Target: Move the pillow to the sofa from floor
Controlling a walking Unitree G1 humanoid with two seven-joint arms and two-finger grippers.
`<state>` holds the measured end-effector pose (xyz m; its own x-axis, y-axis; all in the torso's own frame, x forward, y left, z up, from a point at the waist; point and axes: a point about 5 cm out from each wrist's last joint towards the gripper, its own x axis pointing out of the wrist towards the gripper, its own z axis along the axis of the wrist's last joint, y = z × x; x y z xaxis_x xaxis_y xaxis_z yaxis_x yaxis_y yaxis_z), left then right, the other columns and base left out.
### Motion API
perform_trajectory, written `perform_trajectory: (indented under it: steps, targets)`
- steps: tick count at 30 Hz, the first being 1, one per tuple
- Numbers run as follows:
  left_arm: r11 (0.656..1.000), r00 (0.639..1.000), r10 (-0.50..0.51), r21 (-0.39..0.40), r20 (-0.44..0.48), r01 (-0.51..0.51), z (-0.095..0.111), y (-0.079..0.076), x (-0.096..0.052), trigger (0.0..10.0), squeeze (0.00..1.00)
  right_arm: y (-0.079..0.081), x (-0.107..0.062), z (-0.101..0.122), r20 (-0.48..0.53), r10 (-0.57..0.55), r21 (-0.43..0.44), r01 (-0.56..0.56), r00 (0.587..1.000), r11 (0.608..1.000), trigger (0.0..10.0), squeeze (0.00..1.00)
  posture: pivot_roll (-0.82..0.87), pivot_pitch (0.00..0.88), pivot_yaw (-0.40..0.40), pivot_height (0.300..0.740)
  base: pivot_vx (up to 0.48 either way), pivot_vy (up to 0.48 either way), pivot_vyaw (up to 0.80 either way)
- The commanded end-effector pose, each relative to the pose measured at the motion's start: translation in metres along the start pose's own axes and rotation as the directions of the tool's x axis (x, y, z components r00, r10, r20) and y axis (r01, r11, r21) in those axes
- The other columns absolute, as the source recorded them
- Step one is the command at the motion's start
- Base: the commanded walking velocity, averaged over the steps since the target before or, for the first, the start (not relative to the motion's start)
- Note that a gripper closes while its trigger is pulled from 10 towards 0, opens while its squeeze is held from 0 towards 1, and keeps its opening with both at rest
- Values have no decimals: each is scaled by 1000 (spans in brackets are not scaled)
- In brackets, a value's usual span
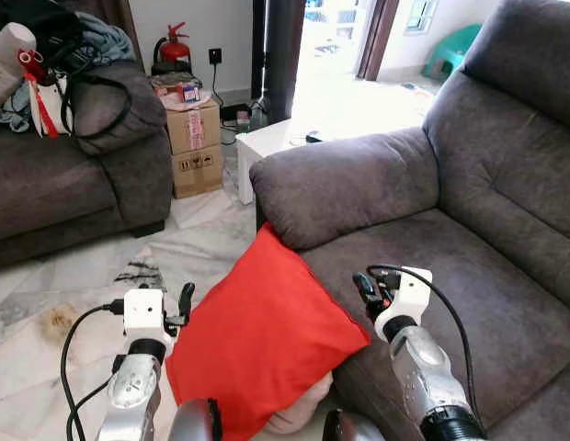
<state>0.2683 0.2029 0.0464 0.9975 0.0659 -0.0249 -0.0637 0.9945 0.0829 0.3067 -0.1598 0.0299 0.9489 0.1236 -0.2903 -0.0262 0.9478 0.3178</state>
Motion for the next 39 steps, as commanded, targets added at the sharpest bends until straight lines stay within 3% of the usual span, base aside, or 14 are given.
perform_trajectory:
  steps: [1, 10, 13, 15, 18, 21, 22, 23, 24, 31, 39]
  targets:
    - [1000, 1000, -8, -8, -9, 8, -2, -5, -2, 10000, 0, -7, 0, -1, -13, -25, 23, 25, 1000, 999, 10000, 0, 45, 0, -109, 603, 0, 0, 0]
    - [1000, 999, 9, -21, -45, -10, -11, -5, -13, 10000, 0, 2, 4, -30, -192, -28, 133, 54, 981, 990, 10000, 0, 75, 0, -136, 603, 0, 0, 0]
    - [1000, 999, 12, -23, -41, -13, -11, -5, -16, 10000, 0, -1, 5, -27, -167, -65, 131, 88, 984, 988, 10000, 0, 83, 0, -142, 603, 0, 0, 0]
    - [999, 999, 26, -26, -36, -27, -9, -2, -19, 10000, 0, -8, 7, -21, -183, -82, 182, 116, 980, 977, 10000, 0, 88, 0, -147, 603, 0, 0, 0]
    - [999, 999, 26, -25, -37, -27, -9, -2, -21, 10000, 0, -13, 7, -22, -212, -91, 112, 117, 973, 987, 10000, 0, 81, 0, -149, 603, 0, 0, 0]
    - [999, 999, 22, -25, -40, -23, -9, -3, -21, 10000, 0, -11, 6, -26, -236, -60, 112, 88, 970, 990, 10000, 0, 92, 0, -153, 603, 0, 0, 0]
    - [999, 999, 22, -25, -39, -23, -9, -4, -21, 10000, 0, -10, 5, -28, -246, -47, 108, 76, 968, 991, 10000, 890, 92, 0, -156, 603, 0, 0, 0]
    - [999, 999, 22, -25, -39, -23, -9, -4, -20, 10000, 0, -9, 5, -30, -252, -40, 105, 69, 967, 992, 10000, 890, 92, 0, -156, 603, 0, 0, 0]
    - [999, 999, 23, -27, -37, -24, -8, -4, -21, 10000, 0, -8, 3, -33, -259, -33, 100, 61, 965, 993, 10000, 1000, 96, 0, -156, 603, 0, 0, 0]
    - [1000, 999, 17, -26, -28, -17, -3, -6, -21, 10000, 0, -9, 1, -39, -282, -62, 96, 93, 957, 991, 10000, 1000, 106, 0, -151, 603, 0, 0, 0]
    - [1000, 1000, 18, -21, -13, -18, 4, -1, -21, 10000, 0, -3, 2, -42, -288, -60, 148, 107, 956, 983, 10000, 1000, 131, 18, -150, 603, 0, 0, 0]
